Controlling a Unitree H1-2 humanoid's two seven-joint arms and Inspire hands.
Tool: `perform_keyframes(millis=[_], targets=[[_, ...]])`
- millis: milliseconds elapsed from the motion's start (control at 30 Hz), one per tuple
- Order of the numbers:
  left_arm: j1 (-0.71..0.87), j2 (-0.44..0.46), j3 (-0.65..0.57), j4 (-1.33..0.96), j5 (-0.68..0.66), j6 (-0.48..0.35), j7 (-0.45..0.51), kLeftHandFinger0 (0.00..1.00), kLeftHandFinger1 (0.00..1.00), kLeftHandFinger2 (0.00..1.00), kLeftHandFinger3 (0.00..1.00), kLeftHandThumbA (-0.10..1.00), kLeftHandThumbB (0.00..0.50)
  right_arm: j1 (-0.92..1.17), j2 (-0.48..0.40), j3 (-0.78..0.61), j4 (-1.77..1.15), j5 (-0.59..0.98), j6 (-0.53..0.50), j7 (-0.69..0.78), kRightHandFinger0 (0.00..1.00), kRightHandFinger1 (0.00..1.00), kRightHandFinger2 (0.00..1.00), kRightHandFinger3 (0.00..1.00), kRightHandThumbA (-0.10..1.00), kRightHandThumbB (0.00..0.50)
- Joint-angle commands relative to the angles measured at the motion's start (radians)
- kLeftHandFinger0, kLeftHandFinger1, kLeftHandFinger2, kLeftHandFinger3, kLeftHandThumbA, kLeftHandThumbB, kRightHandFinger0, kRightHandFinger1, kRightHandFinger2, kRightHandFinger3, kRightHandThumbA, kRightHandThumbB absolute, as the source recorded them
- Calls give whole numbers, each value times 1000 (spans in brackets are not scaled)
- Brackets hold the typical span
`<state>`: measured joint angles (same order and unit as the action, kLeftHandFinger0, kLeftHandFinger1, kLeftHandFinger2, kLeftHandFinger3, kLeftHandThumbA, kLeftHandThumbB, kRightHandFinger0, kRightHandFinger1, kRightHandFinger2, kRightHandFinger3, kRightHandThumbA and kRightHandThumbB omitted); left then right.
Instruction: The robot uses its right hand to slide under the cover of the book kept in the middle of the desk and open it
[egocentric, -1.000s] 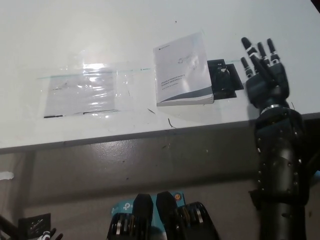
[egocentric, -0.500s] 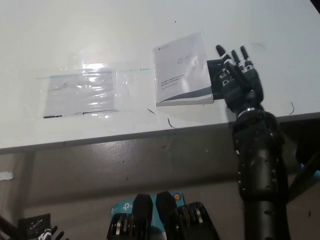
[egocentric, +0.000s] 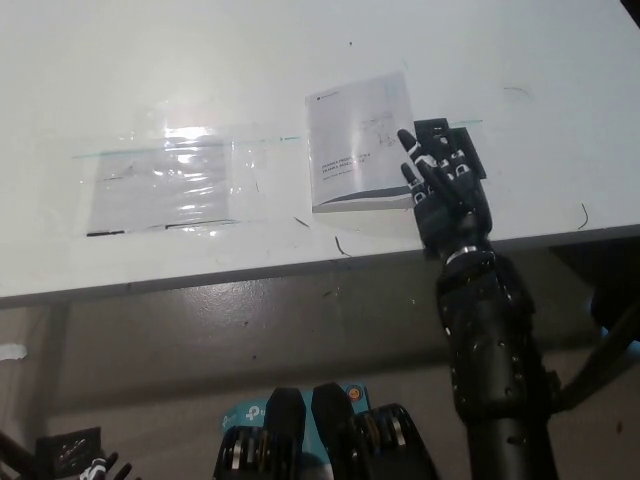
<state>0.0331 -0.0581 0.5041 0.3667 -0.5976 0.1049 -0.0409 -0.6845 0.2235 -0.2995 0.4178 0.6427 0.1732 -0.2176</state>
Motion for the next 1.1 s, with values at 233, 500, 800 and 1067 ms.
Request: perform_keyframes(millis=[233,500,800,1067], targets=[[12,-4,-5,-3,-23,-14,-17,747,749,798,870,905,193,-88,-60,1,-41,-17,-34,46,1000,1000,1000,1000,1000,304],[11,-10,-2,4,-28,-17,-10,746,739,785,851,895,174,-130,-100,-1,-71,-28,-26,27,1000,1000,1000,1000,1000,291],[5,-15,-5,0,-33,-11,-11,771,763,824,886,901,185,-109,-85,-24,-24,-10,-34,38,1000,1000,1000,1000,1000,292],[9,-19,-17,6,-25,-30,-20,757,765,804,870,920,184,-88,-51,-32,81,-16,-85,80,1000,1000,1000,1000,1000,272]])
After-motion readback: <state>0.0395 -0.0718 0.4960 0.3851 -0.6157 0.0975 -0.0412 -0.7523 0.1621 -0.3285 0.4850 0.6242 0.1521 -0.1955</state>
